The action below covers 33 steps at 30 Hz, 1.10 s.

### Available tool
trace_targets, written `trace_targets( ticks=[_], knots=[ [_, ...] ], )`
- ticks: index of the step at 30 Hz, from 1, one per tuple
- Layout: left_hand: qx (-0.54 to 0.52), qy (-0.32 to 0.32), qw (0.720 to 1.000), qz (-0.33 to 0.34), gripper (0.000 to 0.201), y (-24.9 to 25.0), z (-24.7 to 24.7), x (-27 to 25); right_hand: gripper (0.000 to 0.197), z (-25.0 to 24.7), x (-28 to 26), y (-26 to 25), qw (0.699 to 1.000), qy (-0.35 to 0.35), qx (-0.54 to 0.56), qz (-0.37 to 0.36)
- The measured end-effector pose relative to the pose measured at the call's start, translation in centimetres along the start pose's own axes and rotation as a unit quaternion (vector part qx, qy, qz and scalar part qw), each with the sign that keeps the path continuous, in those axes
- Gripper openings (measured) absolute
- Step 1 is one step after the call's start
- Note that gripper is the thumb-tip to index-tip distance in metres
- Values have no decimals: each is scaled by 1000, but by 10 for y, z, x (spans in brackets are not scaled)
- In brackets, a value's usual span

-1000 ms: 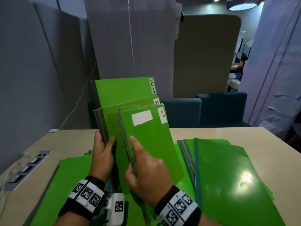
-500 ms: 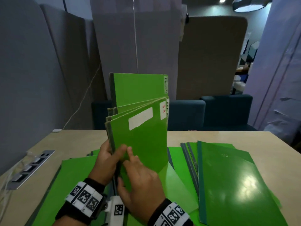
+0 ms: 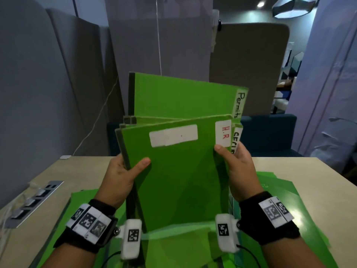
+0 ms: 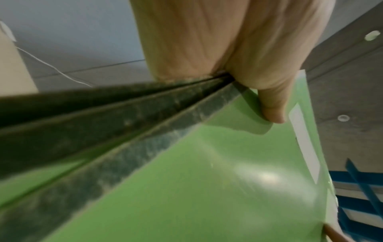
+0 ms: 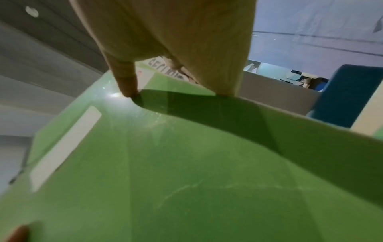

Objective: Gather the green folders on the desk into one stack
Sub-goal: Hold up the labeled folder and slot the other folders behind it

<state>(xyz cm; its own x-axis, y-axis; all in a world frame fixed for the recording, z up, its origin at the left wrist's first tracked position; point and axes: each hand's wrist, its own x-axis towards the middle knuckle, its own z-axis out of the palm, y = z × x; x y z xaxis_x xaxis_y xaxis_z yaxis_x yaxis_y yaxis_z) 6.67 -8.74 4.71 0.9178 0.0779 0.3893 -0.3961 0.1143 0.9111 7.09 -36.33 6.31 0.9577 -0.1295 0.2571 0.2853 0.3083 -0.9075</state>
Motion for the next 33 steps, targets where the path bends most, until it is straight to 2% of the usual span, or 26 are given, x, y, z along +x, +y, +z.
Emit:
trace_targets(
  ticks=[3,5,8,12,16,20,26,31,33],
  knots=[
    [65,21,997,40,37,4,0,7,23,2,-2,1,1000,-5,20,-1],
    [90,42,994,39,43,-1,0,1,23,1,-7,8,999,-7,42,22],
    [64,89,993,35,48,-8,9,-13,25,6,-17,22,997,-12,64,43],
    [39,125,990,58,42,-1,19,-20,22,17,-21,25,999,-5,38,-2],
    [35,111,990,74,41,9,13,-11,23,16,-14,16,999,-24,25,-18],
    [58,119,991,26,40,-13,10,-18,21,14,-20,38,999,-4,-4,34],
    [42,97,994,10,39,-14,9,-21,25,11,-23,45,999,7,-1,39],
    [58,90,994,-3,34,-13,1,-22,27,7,-22,44,997,-47,-57,31],
    [72,100,992,10,31,-14,-1,-23,23,-4,-20,43,987,-83,-132,26]
  ],
)
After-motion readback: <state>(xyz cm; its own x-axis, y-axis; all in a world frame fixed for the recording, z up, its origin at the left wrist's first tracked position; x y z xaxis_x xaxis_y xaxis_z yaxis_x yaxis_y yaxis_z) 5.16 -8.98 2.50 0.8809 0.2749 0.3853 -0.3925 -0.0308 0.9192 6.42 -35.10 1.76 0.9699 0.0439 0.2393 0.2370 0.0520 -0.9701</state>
